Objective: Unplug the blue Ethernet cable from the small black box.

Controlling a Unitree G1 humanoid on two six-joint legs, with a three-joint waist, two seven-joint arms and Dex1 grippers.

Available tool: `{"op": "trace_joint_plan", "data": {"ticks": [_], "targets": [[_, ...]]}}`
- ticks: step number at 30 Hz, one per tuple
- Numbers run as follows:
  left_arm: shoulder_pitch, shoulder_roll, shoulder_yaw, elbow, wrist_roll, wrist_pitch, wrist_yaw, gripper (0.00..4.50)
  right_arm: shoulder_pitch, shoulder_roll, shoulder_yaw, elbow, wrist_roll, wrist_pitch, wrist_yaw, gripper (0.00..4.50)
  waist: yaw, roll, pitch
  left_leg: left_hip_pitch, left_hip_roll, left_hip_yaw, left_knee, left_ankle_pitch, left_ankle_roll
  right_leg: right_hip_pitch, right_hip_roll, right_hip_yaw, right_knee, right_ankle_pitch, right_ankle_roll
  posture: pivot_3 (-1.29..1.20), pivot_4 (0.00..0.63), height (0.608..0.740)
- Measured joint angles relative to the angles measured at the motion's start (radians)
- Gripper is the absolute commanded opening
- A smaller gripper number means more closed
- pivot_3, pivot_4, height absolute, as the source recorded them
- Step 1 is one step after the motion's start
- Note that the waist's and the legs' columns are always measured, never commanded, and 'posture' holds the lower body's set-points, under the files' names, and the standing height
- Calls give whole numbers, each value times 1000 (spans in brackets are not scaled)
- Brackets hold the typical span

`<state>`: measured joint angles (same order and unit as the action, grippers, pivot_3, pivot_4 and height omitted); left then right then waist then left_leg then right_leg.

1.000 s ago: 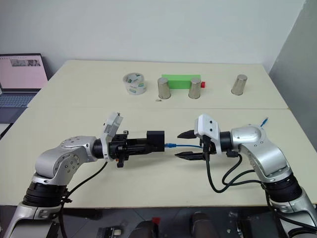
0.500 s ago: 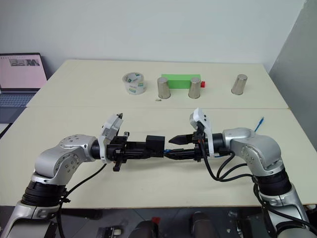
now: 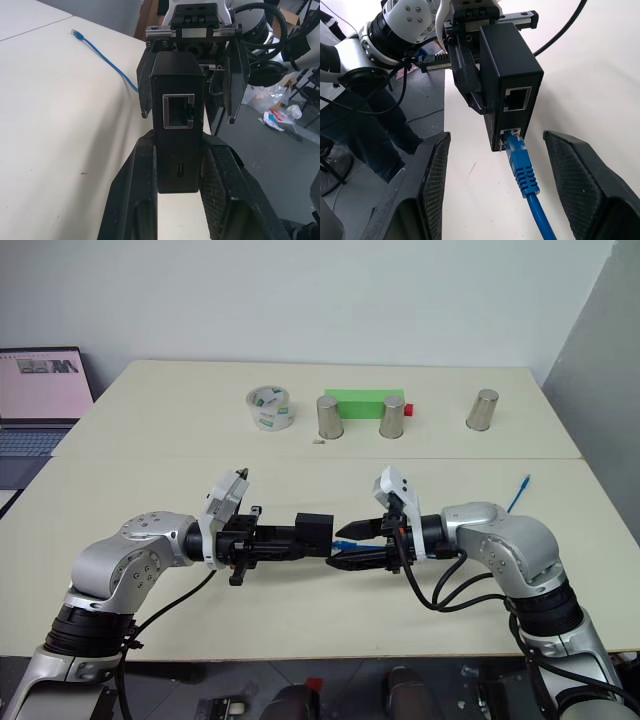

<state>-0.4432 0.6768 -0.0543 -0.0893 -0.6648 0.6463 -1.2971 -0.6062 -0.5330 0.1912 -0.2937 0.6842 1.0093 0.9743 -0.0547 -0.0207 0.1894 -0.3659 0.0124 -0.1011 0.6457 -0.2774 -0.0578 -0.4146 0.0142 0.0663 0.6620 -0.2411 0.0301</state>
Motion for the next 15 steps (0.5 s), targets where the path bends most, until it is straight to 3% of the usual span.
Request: {"op": "trace_joint_plan", "data": {"ticks": [8,15], "targets": [[0,-5,0,-10,0,2,2,772,-4,-11,27,8,-34,-29,4,730,0,0,0,0,0,0,0,0,0,0,0,0,0,0,0,0,150,740],[4,3,-2,-24,2,4,-3,772,-21,-23,43,25,-36,-38,37,691,-1,0,0,0,0,0,0,0,0,0,0,0,0,0,0,0,150,740]]}}
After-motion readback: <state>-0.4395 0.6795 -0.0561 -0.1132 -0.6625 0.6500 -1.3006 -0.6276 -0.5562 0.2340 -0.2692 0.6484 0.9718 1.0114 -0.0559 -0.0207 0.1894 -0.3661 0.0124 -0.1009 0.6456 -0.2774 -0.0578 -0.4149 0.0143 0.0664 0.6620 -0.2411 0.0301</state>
